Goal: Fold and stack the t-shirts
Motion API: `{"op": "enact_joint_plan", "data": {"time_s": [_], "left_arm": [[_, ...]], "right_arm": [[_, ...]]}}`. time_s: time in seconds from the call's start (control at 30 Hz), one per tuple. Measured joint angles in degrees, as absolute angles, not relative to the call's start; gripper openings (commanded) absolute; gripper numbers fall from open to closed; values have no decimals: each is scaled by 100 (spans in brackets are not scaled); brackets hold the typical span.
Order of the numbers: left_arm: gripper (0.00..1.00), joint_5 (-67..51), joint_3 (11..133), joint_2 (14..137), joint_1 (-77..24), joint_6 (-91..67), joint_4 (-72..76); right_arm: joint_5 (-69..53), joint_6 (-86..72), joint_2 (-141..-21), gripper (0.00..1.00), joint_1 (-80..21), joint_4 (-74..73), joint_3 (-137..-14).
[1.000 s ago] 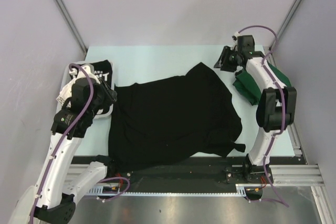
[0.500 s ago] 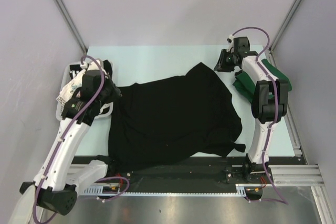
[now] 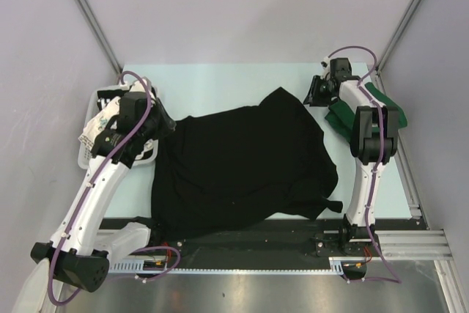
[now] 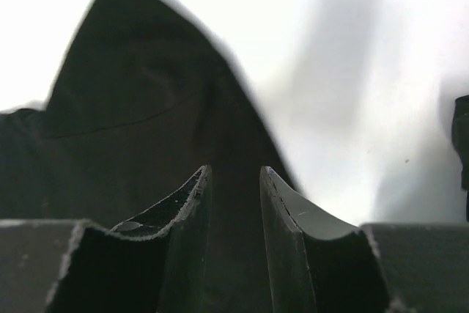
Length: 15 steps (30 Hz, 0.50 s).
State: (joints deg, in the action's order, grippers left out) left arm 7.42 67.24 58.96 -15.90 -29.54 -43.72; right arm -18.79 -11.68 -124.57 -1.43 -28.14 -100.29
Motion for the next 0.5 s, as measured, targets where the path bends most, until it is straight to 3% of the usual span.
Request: {"op": "enact_joint_plan", "data": {"time_s": [0.5], "left_arm": [[28, 670, 6796, 5894, -1592, -2816, -4381]], "right_arm": [[-2005, -1179, -13023, 38, -102, -2674, -10342]]}}
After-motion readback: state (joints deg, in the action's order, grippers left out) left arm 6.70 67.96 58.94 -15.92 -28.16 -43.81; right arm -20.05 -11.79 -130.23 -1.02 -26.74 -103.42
